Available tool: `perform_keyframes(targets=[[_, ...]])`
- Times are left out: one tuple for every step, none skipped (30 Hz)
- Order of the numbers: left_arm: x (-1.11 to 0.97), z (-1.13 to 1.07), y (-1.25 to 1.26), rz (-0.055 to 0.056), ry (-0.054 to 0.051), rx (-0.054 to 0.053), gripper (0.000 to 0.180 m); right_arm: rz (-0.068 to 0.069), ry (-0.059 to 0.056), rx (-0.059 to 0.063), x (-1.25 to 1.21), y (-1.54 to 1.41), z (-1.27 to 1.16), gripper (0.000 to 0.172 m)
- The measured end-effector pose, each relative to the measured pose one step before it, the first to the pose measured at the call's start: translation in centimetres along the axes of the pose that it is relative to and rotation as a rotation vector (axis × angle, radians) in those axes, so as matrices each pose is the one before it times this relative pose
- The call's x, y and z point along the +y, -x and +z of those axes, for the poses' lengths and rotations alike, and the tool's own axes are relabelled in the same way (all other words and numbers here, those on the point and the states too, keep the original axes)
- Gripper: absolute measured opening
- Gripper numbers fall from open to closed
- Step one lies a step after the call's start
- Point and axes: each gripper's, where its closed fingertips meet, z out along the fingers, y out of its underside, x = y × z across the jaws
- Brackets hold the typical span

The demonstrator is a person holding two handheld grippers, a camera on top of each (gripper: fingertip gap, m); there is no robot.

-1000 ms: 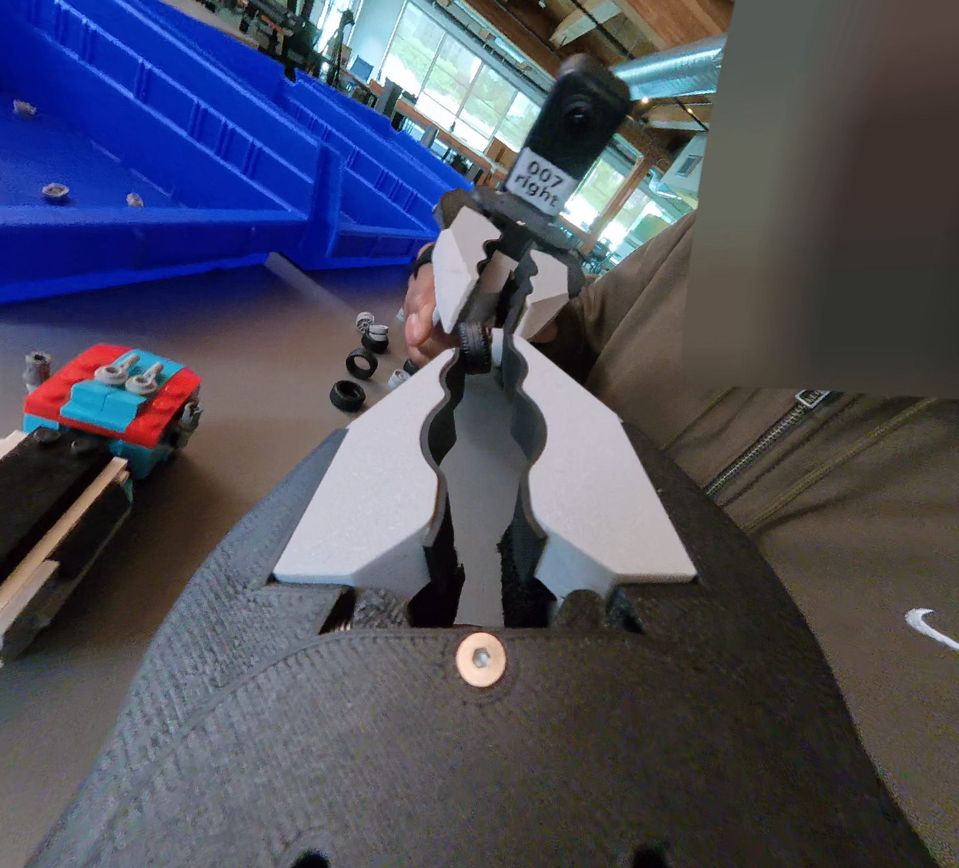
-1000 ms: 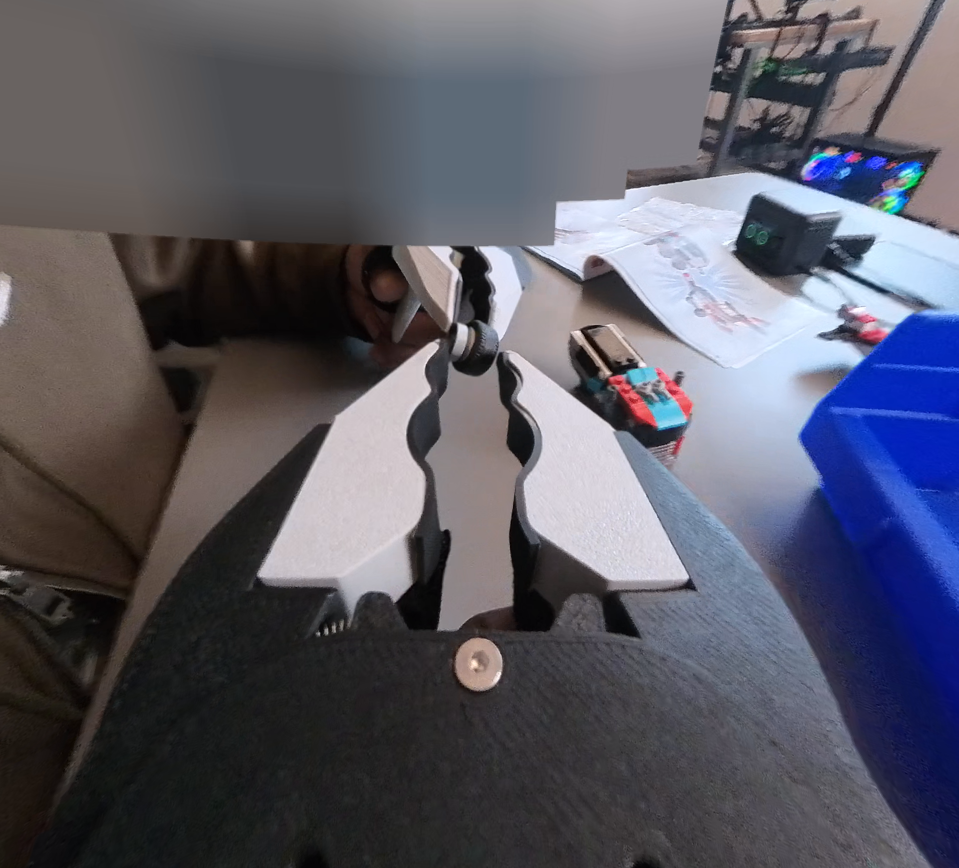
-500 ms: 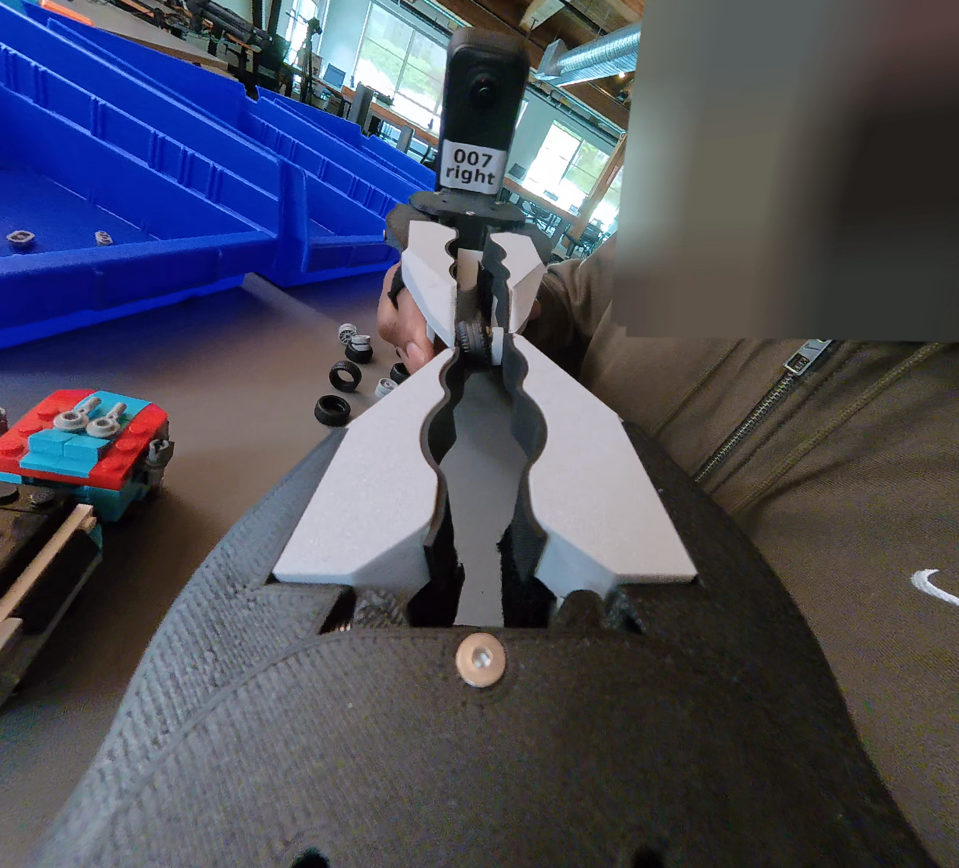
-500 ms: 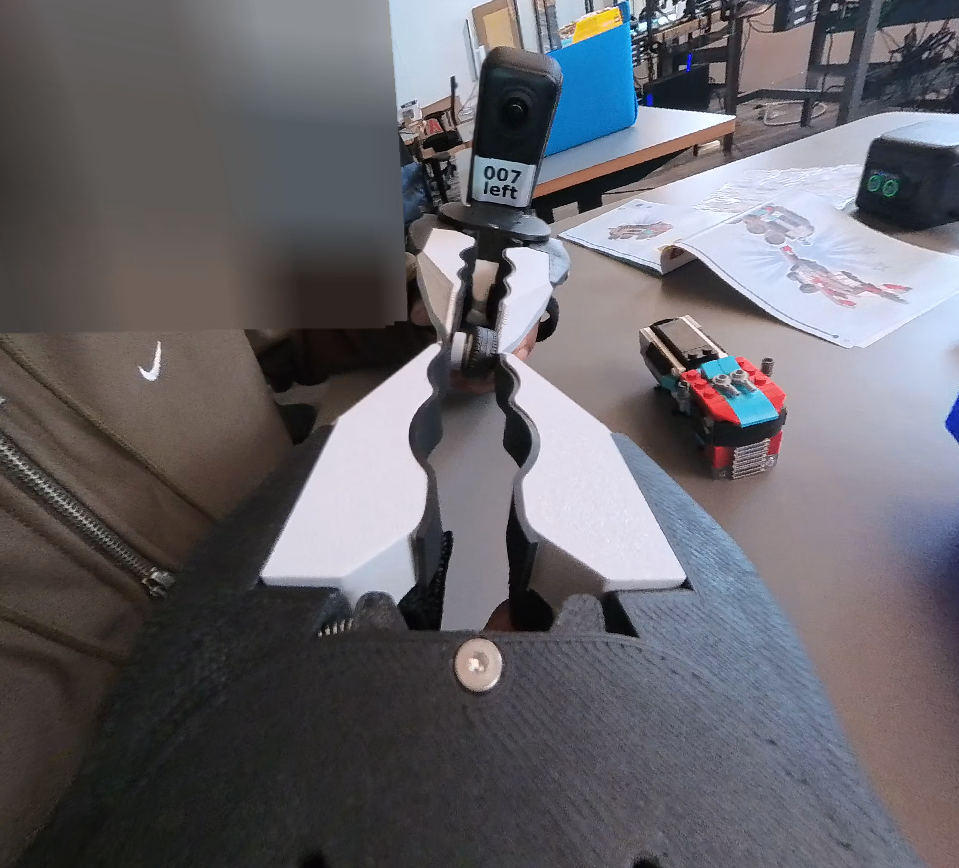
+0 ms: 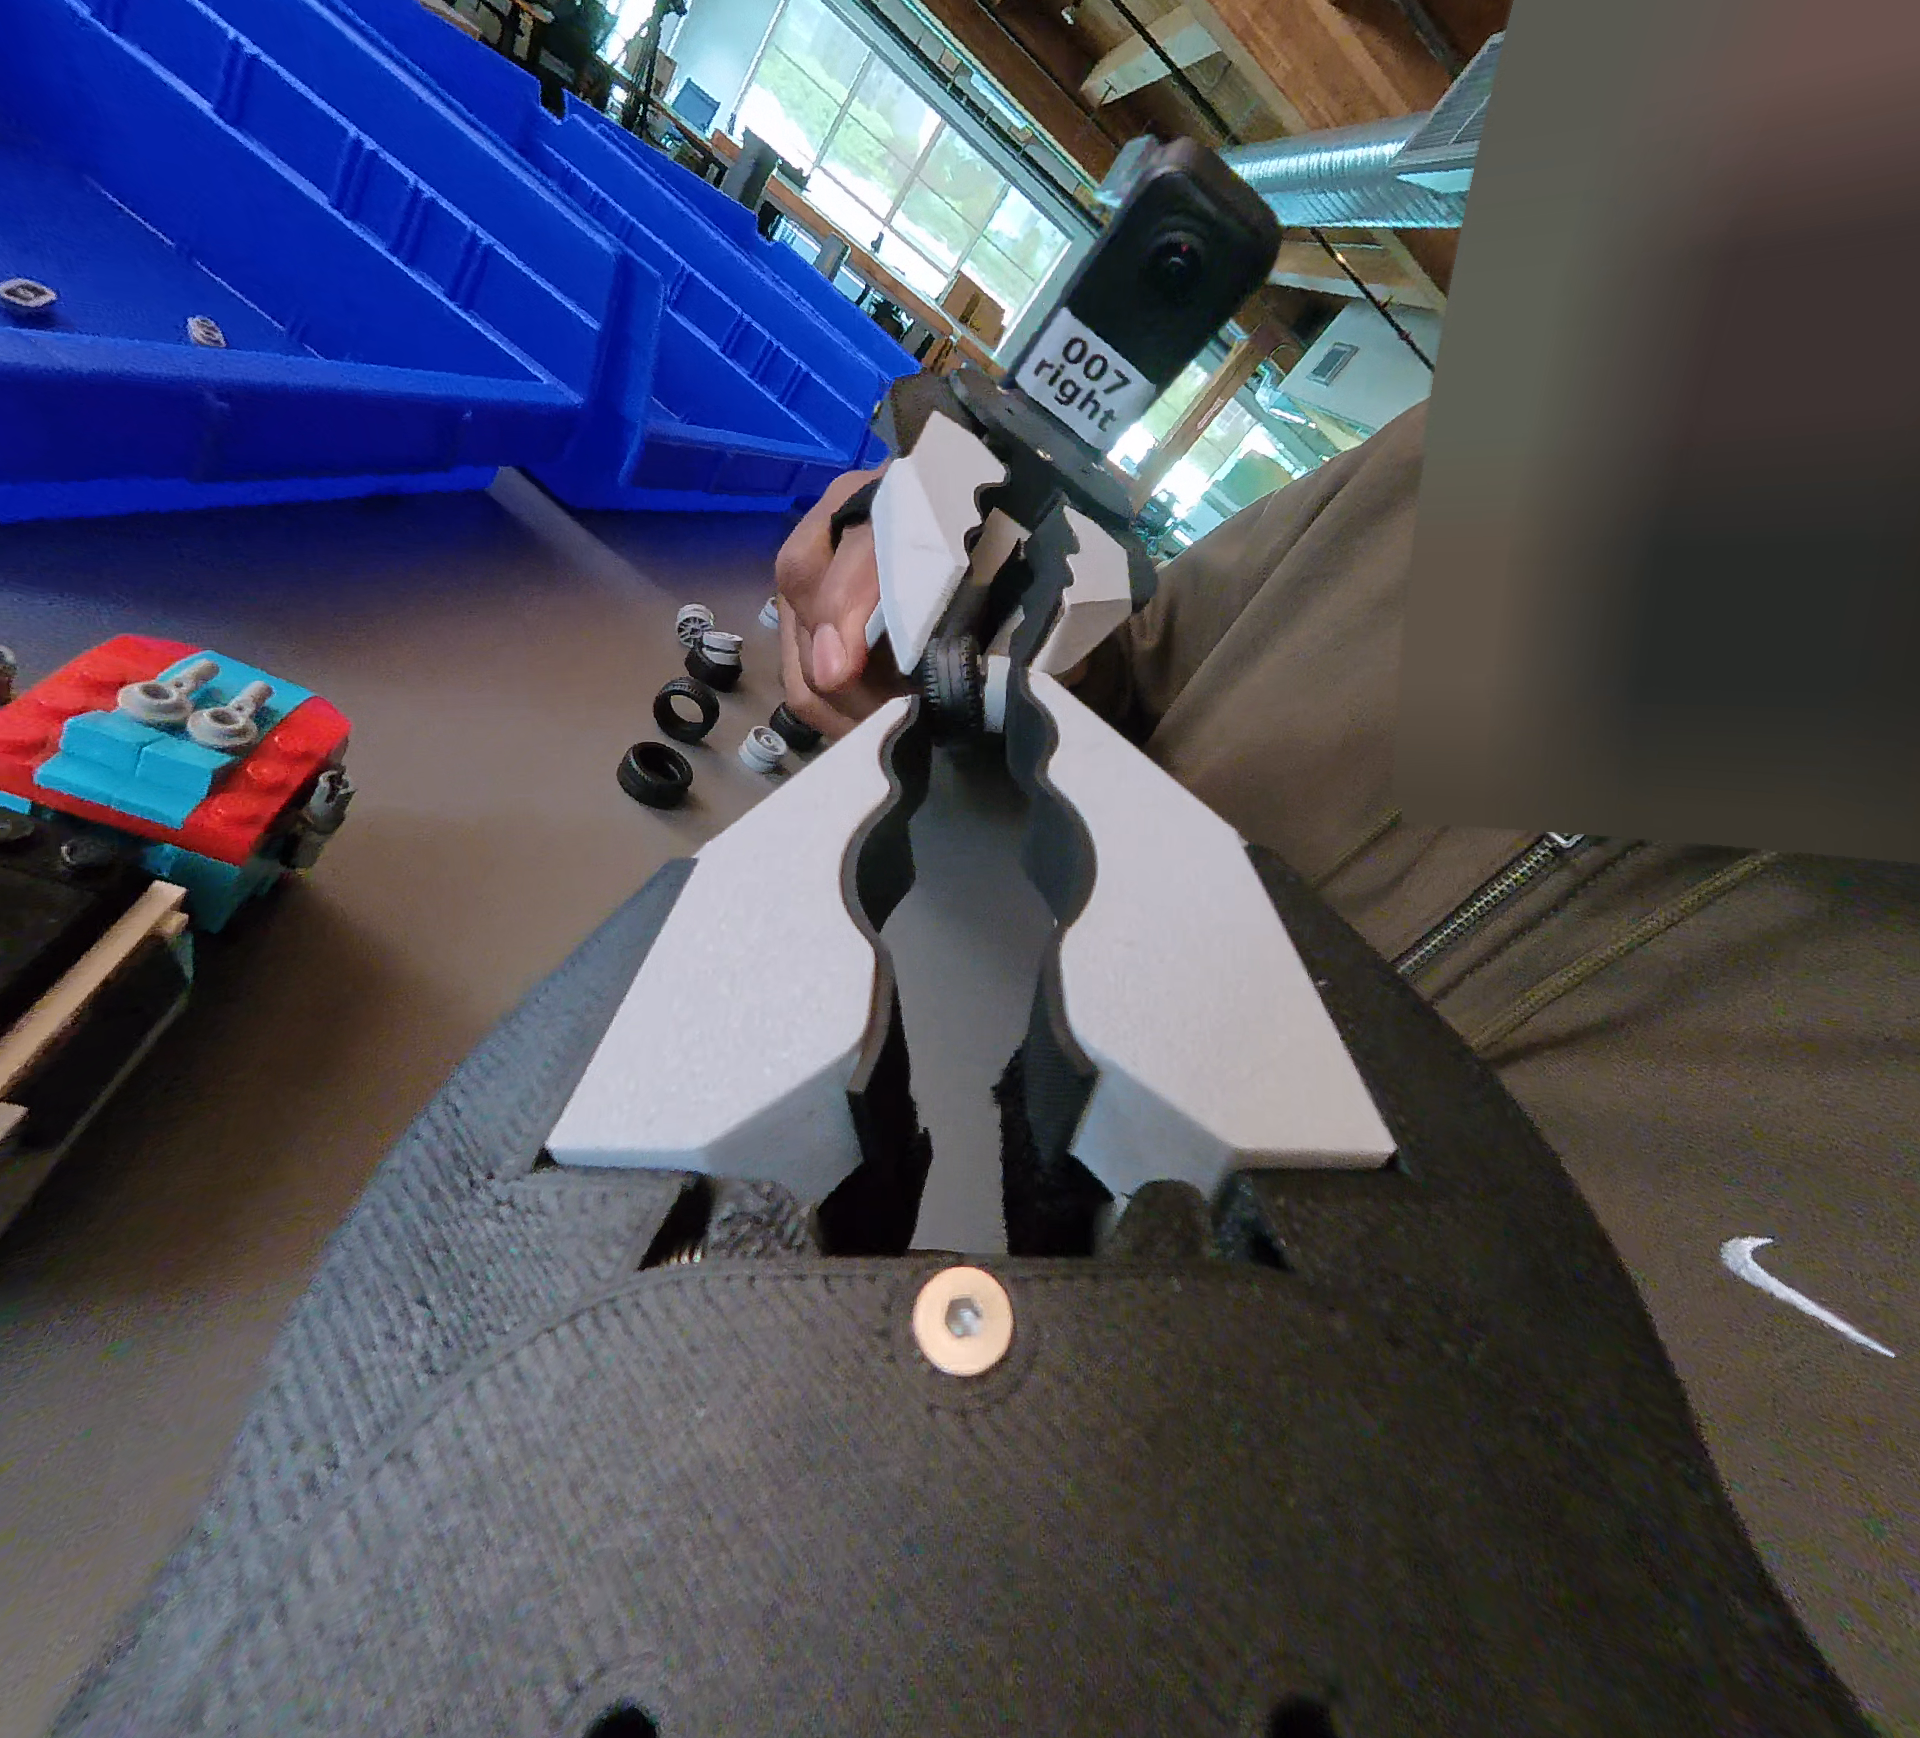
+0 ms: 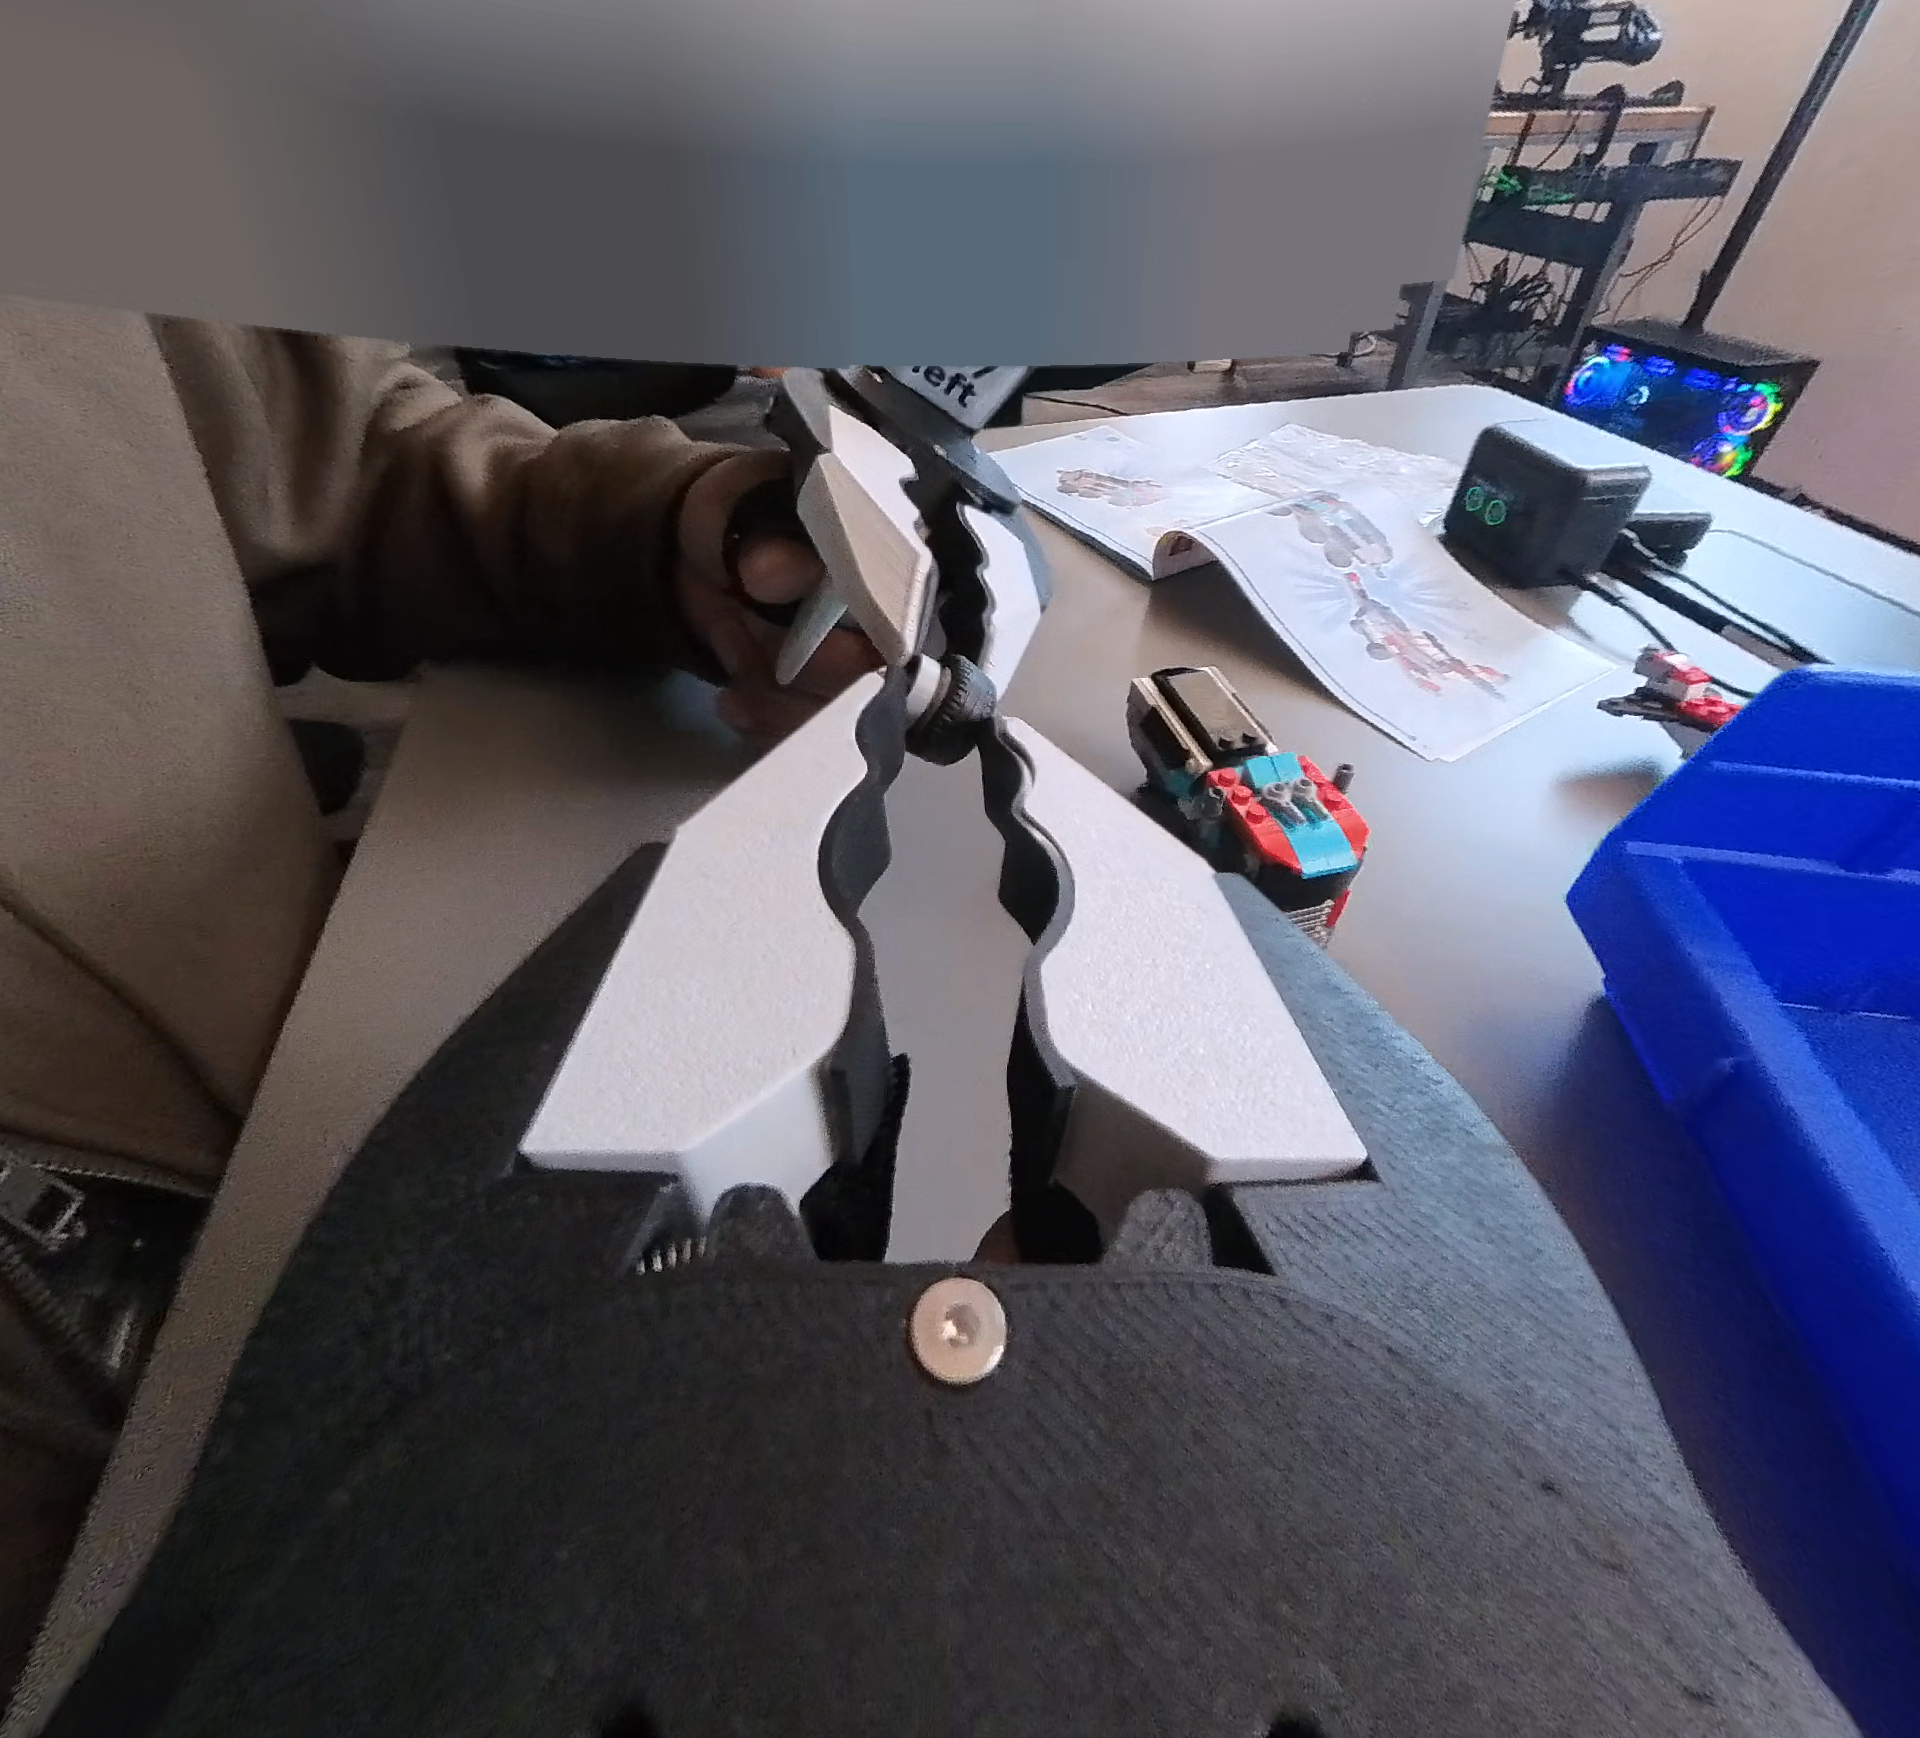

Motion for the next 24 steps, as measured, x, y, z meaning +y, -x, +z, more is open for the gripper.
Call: perform_keyframes(targets=[[0.02, 0.013, 0.017, -0.0116, -0.0018, 0.0043, 0.016, -0.0168, 0.0015, 0.0086, 0.018, -0.025, 0.001, 0.014], [-0.003, -0.004, 0.023, -0.0106, -0.0021, 0.0034, 0.016, -0.0147, 0.0015, 0.0073, 0.016, -0.023, -0.006, 0.014], [0.03, -0.005, 0.033, -0.0059, -0.0002, 0.001, 0.016, -0.011, 0.0032, 0.0053, 0.035, -0.007, 0.006, 0.014], [0.0, -0.003, 0.025, -0.0067, -0.0003, 0.0014, 0.016, -0.0128, 0.0018, 0.0058, 0.025, -0.027, 0.007, 0.014], [-0.028, 0.01, -0.052, -0.0048, -0.0034, 0.0052, 0.016, -0.0133, -0.0016, 0.0057, -0.041, 0.005, -0.008, 0.014], [-0.014, 0.003, -0.079, -0.0025, -0.0022, 0.0062, 0.016, -0.0099, -0.0024, 0.0034, -0.059, 0.028, -0.02, 0.014], [-0.025, 0.012, -0.001, -0.0017, -0.002, 0.0012, 0.015, -0.0114, -0.0004, 0.005, -0.036, -0.001, -0.015, 0.014], [0.0, -0.013, 0.041, 0.0032, 0.0007, -0.0028, 0.016, -0.0112, 0.0026, 0.0052, 0.029, -0.015, 0.01, 0.014], [-0.008, -0.035, 0.043, 0.0131, 0.0004, -0.0047, 0.016, -0.0037, 0.0025, 0.0018, 0.046, -0.013, 0.019, 0.014], [-0.04, -0.027, -0.067, 0.0323, -0.0016, -0.0026, 0.016, 0.0104, -0.0025, -0.0044, -0.035, 0.034, 0.023, 0.015], [-0.084, -0.017, -0.114, 0.0389, -0.0024, -0.0023, 0.016, 0.026, -0.0067, -0.0105, -0.115, 0.045, 0.005, 0.015], [-0.128, -0.003, -0.143, 0.0343, -0.0029, -0.0026, 0.015, 0.0322, -0.0098, -0.0145, -0.166, 0.057, -0.025, 0.015], [-0.102, 0.044, -0.189, 0.0345, -0.0009, -0.0025, 0.016, 0.029, -0.0125, -0.0169, -0.18, 0.085, -0.06, 0.016], [-0.036, 0.072, -0.096, 0.034, 0.0033, -0.0087, 0.016, 0.0234, -0.0106, -0.0143, -0.124, 0.061, -0.079, 0.016], [-0.038, 0.038, 0.03, 0.0252, 0.0022, -0.0138, 0.016, 0.0173, -0.0058, -0.0075, -0.037, -0.029, -0.067, 0.017], [-0.023, 0.016, -0.017, 0.0238, 0.0017, -0.0075, 0.016, 0.0127, -0.0059, -0.0036, -0.031, -0.044, -0.045, 0.019], [-0.021, 0.01, -0.014, 0.0201, 0.0006, -0.0064, 0.016, 0.0109, -0.0071, -0.0026, -0.069, -0.04, -0.042, 0.019], [-0.061, 0.001, -0.007, 0.0143, -0.0027, -0.0048, 0.016, 0.01, -0.0069, -0.0025, -0.087, -0.006, -0.04, 0.02], [-0.079, 0.0, -0.097, 0.0134, -0.0041, 0.0006, 0.016, 0.0083, -0.005, -0.0005, -0.082, -0.019, -0.017, 0.021], [-0.006, 0.021, 0.009, 0.0136, 0.0014, -0.0062, 0.016, 0.0065, -0.0029, 0.0012, -0.053, -0.034, -0.004, 0.021], [0.058, 0.04, 0.084, 0.0158, 0.0055, -0.0117, 0.016, 0.0056, -0.0016, 0.0028, -0.017, -0.062, -0.002, 0.021], [0.139, 0.048, 0.064, 0.0175, 0.0094, -0.0111, 0.016, 0.0067, -0.0027, 0.0012, -0.034, -0.065, -0.011, 0.02], [0.142, 0.061, 0.038, 0.0158, 0.0103, -0.0089, 0.016, 0.0088, -0.0037, -0.0029, -0.039, -0.017, -0.031, 0.019], [0.116, 0.071, -0.041, 0.0137, 0.0071, -0.0045, 0.016, 0.012, -0.0061, -0.0022, -0.088, -0.045, -0.041, 0.014]])
